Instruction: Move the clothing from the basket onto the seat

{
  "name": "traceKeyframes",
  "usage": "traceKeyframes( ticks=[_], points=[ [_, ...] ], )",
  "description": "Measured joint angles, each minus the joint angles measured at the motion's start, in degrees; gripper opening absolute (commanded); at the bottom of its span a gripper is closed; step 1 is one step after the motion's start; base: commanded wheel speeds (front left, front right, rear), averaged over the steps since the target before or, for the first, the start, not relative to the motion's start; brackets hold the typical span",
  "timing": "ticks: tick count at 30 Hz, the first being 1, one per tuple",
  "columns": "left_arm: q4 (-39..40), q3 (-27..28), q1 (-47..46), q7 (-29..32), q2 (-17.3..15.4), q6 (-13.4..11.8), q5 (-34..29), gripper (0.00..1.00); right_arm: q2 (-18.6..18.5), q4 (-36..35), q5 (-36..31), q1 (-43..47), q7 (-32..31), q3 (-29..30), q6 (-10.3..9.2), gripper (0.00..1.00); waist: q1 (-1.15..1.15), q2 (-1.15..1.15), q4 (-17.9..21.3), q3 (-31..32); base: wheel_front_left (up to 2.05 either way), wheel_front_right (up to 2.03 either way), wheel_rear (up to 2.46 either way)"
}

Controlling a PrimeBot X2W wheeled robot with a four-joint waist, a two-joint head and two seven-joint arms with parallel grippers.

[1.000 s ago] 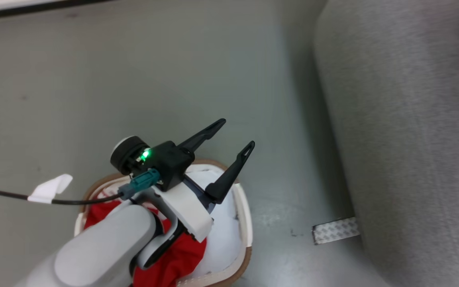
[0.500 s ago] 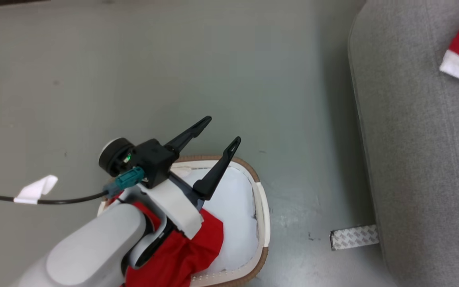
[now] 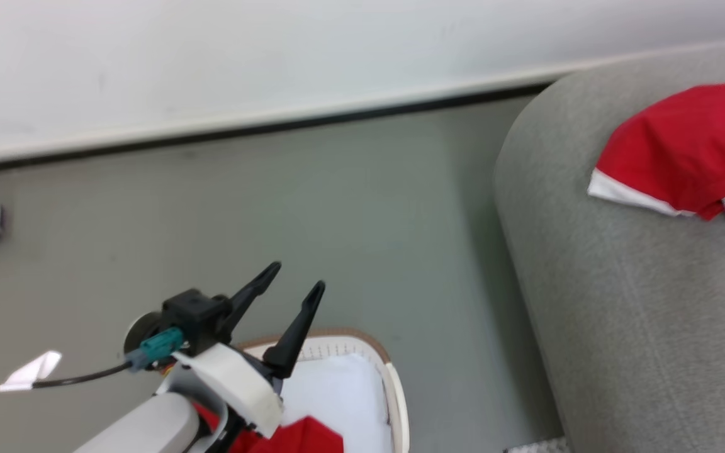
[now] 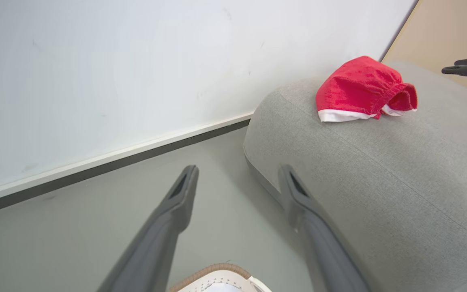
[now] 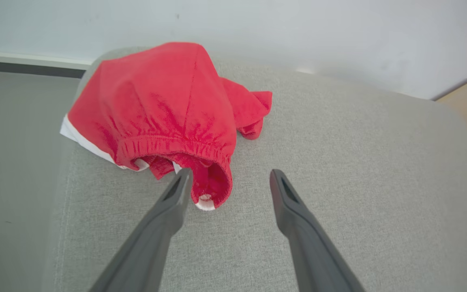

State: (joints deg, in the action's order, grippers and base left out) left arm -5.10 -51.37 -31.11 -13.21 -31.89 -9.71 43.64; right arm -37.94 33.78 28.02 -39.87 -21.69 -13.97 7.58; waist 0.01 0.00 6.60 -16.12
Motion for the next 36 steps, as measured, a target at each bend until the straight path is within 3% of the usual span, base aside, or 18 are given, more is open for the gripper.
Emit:
traceKeyframes(
  ticks=[3, 8, 14, 20, 27, 32, 36],
  points=[
    [0.6, 1.5, 2.7, -0.6, -1.0, -2.0, 0.8, 1.00, -2.0, -5.8, 2.0, 3.1, 0.9, -0.1, 0.00, 1.00, 0.00, 0.00, 0.5, 4.1, 0.00, 0.00, 0.00],
    [2.0, 6.3, 8.1, -1.5, -1.5, -5.8, 2.6, 1.00, -0.9, -14.8, 3.8, 8.4, 4.4, 3.0, 0.00, 1.00, 0.01, 0.00, 0.7, 10.8, 0.00, 0.00, 0.00],
    [7.6, 16.1, 14.6, -1.9, -1.9, -9.6, 2.1, 1.00, 6.1, -25.1, 5.1, 15.2, 9.2, 6.7, -0.01, 1.00, 0.02, 0.00, 0.0, 16.4, 0.00, 0.00, 0.00],
    [9.9, 25.8, 23.4, -1.9, 0.6, -10.0, -1.2, 1.00, 13.8, -31.2, 0.9, 22.5, 15.5, 8.9, -0.01, 1.00, 0.01, 0.00, -2.0, 17.7, 0.00, 0.00, 0.00],
    [8.5, 34.7, 31.1, -1.9, 8.9, -5.3, -7.4, 1.00, 23.2, -30.1, -4.2, 30.7, 25.1, 9.2, -0.01, 1.00, 0.00, 0.00, -3.4, 17.7, 0.00, 0.00, 0.00],
    [5.4, 37.5, 32.9, -1.9, 14.5, -1.1, -12.8, 1.00, 26.6, -28.9, -7.9, 36.1, 32.9, 9.1, -0.01, 1.00, -0.01, 0.00, -4.5, 17.6, 0.00, 0.00, 0.00],
    [3.4, 40.9, 34.2, -1.9, 18.2, 1.9, -16.4, 1.00, 29.3, -27.8, -9.4, 38.9, 35.1, 7.5, -0.01, 1.00, -0.01, 0.00, -4.5, 17.6, 0.00, 0.00, 0.00]
  ],
)
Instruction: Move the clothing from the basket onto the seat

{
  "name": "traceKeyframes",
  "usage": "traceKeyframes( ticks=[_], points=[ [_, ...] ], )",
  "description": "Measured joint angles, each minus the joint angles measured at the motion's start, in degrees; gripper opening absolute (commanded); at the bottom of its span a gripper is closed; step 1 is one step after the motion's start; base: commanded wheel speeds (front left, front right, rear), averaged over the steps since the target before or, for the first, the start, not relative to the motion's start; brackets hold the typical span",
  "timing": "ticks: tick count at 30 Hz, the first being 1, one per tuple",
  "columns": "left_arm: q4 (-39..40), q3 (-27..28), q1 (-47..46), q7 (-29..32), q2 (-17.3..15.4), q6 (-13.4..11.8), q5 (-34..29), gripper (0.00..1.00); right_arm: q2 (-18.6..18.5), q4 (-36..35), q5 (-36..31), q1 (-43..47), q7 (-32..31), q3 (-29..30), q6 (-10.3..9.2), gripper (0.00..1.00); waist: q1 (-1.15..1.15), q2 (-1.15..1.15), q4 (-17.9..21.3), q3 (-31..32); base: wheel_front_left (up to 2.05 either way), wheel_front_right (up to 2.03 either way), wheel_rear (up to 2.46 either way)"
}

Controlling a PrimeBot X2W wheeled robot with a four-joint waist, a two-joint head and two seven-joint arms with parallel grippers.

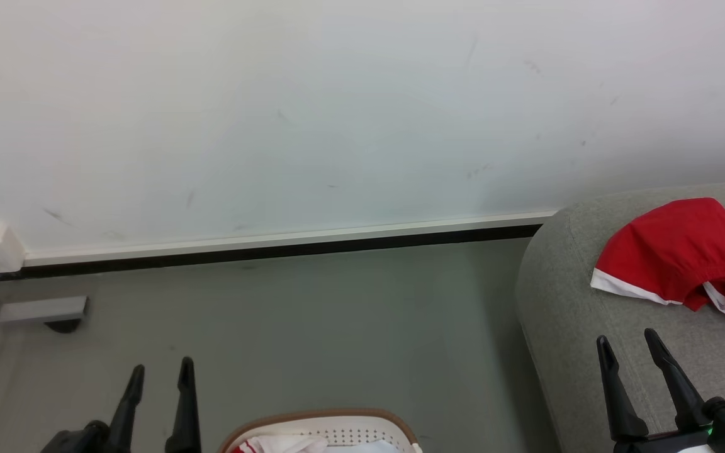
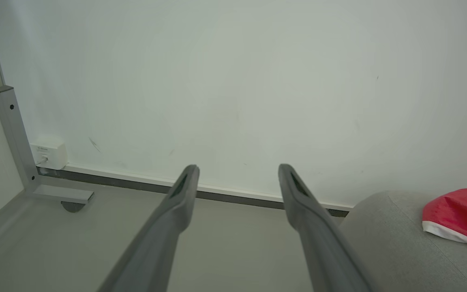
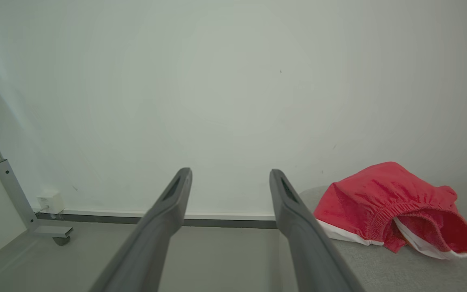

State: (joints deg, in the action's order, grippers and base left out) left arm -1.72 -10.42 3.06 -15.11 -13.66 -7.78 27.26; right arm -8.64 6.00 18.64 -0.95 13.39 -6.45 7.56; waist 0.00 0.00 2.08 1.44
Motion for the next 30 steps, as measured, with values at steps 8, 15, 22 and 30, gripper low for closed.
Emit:
traceKeyframes(
  ticks=[8, 15, 22, 30],
  points=[
    [-2.2, 5.4, 1.7, 0.0, 4.7, 5.0, -5.1, 1.00, 3.0, 1.0, -1.4, 0.9, 1.3, -1.0, 0.00, 1.00, 0.00, 0.00, 0.7, 0.5, 0.00, 0.00, 0.00],
    [-3.3, 8.1, 1.7, 0.0, 6.9, 7.8, -8.1, 1.00, 3.0, 0.9, -1.6, 0.7, 1.6, -2.0, 0.00, 1.00, 0.00, 0.00, 0.8, 0.6, 0.00, 0.00, 0.00],
    [-4.2, 9.8, 1.6, 0.0, 8.2, 9.6, -9.6, 1.00, 2.9, 0.8, -1.7, 0.2, 1.6, -2.2, 0.00, 1.00, 0.00, 0.00, 0.6, 0.4, 0.00, 0.00, 0.00],
    [-5.3, 10.8, 1.6, 0.0, 9.3, 11.0, -11.4, 1.00, 2.7, 0.5, -1.7, 0.1, 1.6, -2.3, 0.00, 1.00, 0.00, 0.00, -0.3, -0.1, 0.00, 0.00, 0.00]
  ],
)
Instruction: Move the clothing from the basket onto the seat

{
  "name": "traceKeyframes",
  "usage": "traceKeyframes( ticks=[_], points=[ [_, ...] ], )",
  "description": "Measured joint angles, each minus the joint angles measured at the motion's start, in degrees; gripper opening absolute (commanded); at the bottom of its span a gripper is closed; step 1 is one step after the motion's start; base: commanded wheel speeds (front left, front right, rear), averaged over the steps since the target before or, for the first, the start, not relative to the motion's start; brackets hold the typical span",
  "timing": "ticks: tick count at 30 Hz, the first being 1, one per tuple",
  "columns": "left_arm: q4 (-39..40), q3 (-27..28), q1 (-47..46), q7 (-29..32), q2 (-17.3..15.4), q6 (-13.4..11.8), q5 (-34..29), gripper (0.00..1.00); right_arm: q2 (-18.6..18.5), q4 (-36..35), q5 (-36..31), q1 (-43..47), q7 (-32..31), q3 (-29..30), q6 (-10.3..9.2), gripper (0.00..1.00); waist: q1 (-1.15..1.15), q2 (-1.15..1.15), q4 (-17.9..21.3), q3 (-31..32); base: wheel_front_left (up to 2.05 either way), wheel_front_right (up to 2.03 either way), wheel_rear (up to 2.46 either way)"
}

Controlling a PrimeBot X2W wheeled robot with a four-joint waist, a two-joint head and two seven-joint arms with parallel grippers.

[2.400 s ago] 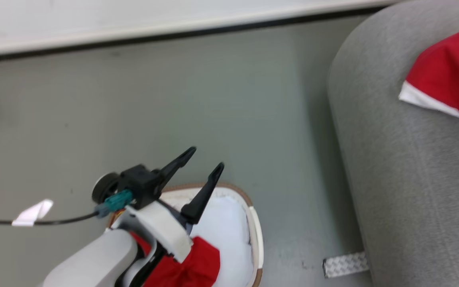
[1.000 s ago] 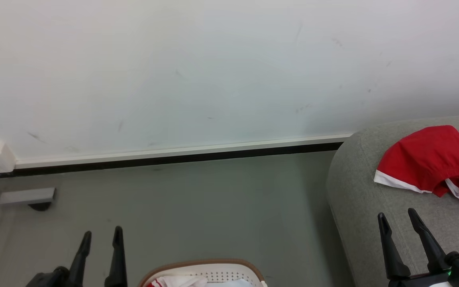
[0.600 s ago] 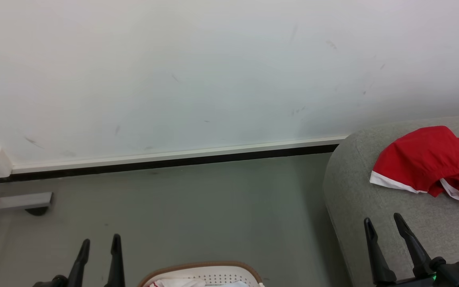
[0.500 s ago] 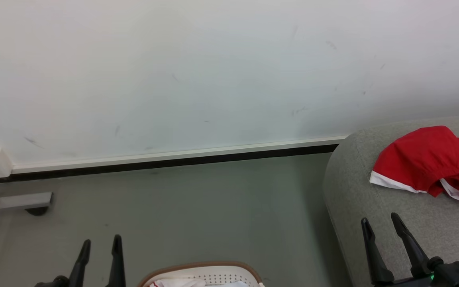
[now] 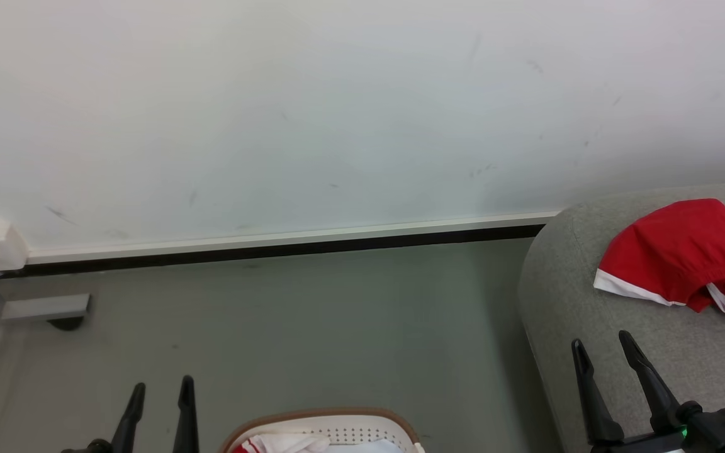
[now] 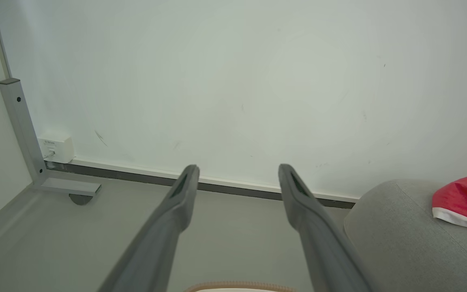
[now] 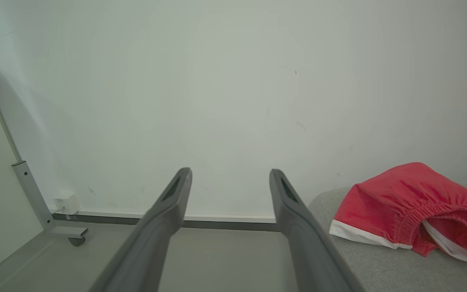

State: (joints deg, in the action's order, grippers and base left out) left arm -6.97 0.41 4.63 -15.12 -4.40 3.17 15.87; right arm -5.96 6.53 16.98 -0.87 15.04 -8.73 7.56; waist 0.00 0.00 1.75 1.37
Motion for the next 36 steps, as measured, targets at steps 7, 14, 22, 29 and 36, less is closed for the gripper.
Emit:
traceKeyframes(
  ticks=[7, 14, 22, 29, 36],
  points=[
    [-0.7, 0.8, -0.1, 0.0, 0.5, 0.8, -0.6, 1.00, -0.2, -0.1, 0.0, -0.1, 0.0, -0.2, 0.00, 1.00, 0.00, 0.00, -0.4, -0.6, 0.00, 0.00, 0.00],
    [-2.3, 0.5, -0.9, 0.0, 0.7, 1.9, -1.3, 1.00, -0.4, -0.4, -0.1, -0.2, 0.0, -0.4, 0.00, 1.00, 0.00, 0.00, -0.3, -2.0, 0.00, 0.00, 0.00],
    [-7.6, -4.1, -7.5, 0.0, -1.9, 3.5, -3.8, 1.00, -0.8, -1.5, -1.3, -3.5, 0.1, -0.2, 0.00, 1.00, 0.00, 0.00, -0.3, -8.0, 0.00, 0.00, 0.00],
    [-16.2, -9.8, -16.6, 2.3, -4.1, 4.1, -3.8, 1.00, -0.4, -3.4, -2.9, -8.2, 0.1, 1.0, 0.00, 1.00, -0.01, 0.00, -0.8, -15.8, 0.00, 0.00, 0.00],
    [-27.5, -19.6, -25.5, 6.7, -6.3, 4.2, -0.7, 1.00, 0.8, -5.0, -3.7, -13.5, 0.1, 1.4, 0.00, 1.00, -0.02, 0.00, -1.2, -24.2, 0.00, 0.00, 0.00]
  ],
)
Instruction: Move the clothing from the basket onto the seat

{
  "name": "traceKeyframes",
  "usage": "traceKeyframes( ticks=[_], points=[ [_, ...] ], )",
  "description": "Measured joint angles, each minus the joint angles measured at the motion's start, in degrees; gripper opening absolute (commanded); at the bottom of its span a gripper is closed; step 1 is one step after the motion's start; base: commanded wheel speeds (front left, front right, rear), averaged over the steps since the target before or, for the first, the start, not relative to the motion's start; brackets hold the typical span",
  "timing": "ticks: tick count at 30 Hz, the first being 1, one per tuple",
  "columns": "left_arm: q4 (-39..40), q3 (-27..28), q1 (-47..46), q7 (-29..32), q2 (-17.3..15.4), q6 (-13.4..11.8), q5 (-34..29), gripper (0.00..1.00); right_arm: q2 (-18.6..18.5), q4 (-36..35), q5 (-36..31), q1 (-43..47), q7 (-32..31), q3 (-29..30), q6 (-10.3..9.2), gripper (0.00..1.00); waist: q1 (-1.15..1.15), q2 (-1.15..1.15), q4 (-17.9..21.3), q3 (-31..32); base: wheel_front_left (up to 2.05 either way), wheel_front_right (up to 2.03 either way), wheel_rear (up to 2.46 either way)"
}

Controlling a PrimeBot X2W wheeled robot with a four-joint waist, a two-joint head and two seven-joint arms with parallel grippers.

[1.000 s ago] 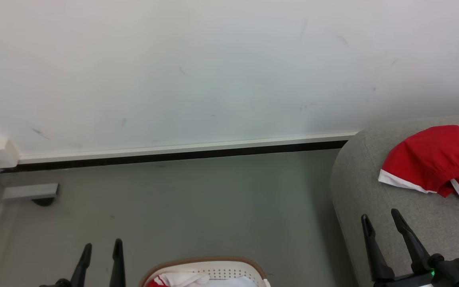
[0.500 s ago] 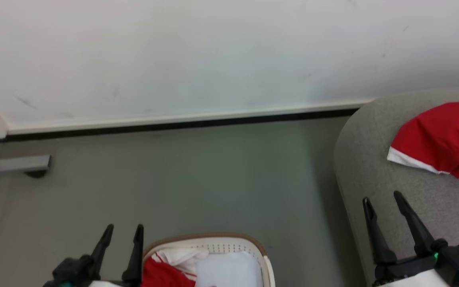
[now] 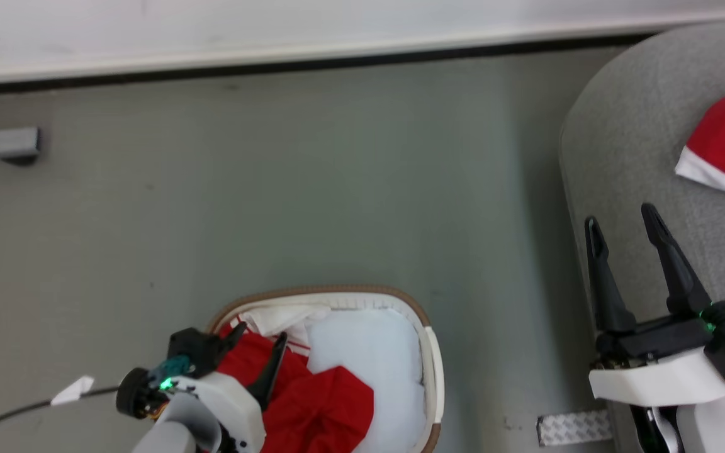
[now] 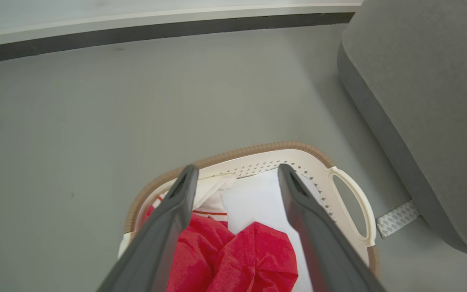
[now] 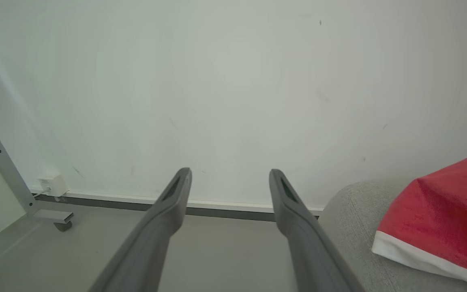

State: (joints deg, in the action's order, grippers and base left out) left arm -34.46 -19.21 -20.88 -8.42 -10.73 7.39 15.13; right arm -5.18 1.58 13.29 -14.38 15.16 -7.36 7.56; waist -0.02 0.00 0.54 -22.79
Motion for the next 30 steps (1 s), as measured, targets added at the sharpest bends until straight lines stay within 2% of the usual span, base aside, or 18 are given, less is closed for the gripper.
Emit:
traceKeyframes(
  ticks=[9, 15, 23, 30],
  points=[
    [-13.5, -12.1, -10.4, 3.4, -2.9, 0.1, 3.1, 1.00, 1.6, -2.3, -0.4, -5.9, 0.0, 0.2, 0.00, 1.00, 0.00, 0.00, 2.1, -9.6, 0.00, 0.00, 0.00],
    [-21.0, -17.5, -15.5, 4.9, -4.6, 0.1, 5.6, 1.00, 2.1, -5.6, 0.4, -8.4, 0.0, 0.6, 0.00, 1.00, 0.00, 0.00, 4.9, -15.3, 0.00, 0.00, 0.00],
    [-26.5, -23.9, -21.4, 6.0, -5.4, 0.1, 7.7, 1.00, 2.2, -11.5, 3.0, -10.3, 0.0, 0.4, 0.00, 1.00, 0.00, 0.00, 8.4, -22.5, 0.00, 0.00, 0.00],
    [-30.1, -30.7, -24.4, 8.9, -6.4, 0.1, 8.3, 1.00, 2.2, -13.5, 4.0, -11.5, 0.0, -0.8, 0.00, 1.00, 0.00, 0.00, 11.0, -26.8, 0.00, 0.00, 0.00]
  ],
)
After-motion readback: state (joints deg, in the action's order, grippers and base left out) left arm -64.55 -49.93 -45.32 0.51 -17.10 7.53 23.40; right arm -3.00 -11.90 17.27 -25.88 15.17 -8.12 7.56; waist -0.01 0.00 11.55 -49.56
